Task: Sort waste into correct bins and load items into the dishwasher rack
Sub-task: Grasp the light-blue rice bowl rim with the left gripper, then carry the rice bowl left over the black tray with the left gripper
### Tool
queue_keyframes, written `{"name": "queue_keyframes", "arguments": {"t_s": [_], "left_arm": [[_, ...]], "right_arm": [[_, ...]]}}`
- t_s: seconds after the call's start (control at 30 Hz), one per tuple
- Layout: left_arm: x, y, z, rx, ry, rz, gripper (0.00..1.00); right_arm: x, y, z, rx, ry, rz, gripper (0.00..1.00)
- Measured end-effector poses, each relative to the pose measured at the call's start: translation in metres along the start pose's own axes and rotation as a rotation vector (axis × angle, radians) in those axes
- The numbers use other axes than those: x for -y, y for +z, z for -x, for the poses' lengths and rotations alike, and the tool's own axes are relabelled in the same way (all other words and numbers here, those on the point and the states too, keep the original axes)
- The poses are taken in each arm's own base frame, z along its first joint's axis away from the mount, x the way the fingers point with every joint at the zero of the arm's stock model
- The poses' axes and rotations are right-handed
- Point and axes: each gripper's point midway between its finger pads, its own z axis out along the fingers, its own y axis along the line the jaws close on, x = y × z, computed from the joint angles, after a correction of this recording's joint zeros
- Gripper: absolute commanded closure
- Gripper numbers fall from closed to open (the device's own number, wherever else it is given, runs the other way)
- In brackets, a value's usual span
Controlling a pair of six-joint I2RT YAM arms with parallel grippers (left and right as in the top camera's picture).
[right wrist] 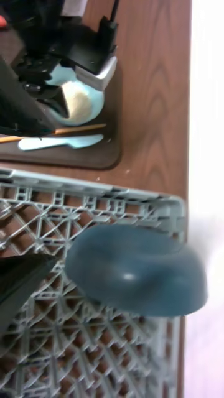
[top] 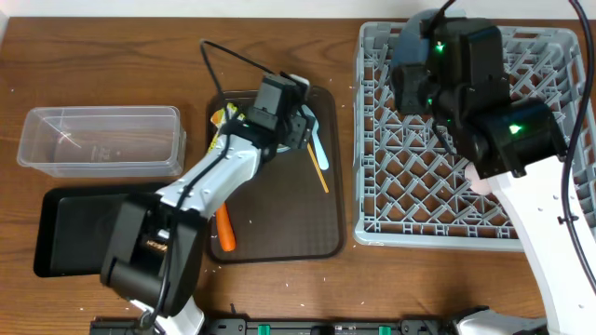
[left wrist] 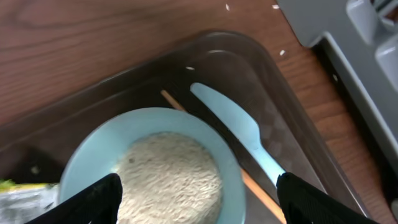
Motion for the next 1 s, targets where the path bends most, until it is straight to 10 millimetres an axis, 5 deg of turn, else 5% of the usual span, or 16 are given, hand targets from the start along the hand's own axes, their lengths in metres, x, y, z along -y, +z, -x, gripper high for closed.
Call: {"name": "queue_keyframes", "arguments": {"t_s": [0.63,0.83,1.0], "left_arm": [[0.024,0.04,-0.048,-0.143,0.055,-0.03,0.58],[0.023,0.04,-0.047,-0.14,0.048,-0.025,0.92],[0.022,0.039,-0.053,-0.167,0.056,-0.019,0.94]], "right_arm": [[0.004,0.001,-0.018,-0.074,-0.008,-0.016,0.48],[0.005,0.0,-0.023,-0.096,-0.011,-0.021,0.53],[0.006,0.0,-0.024,-0.098,-0.007,-0.022,0.57]]}}
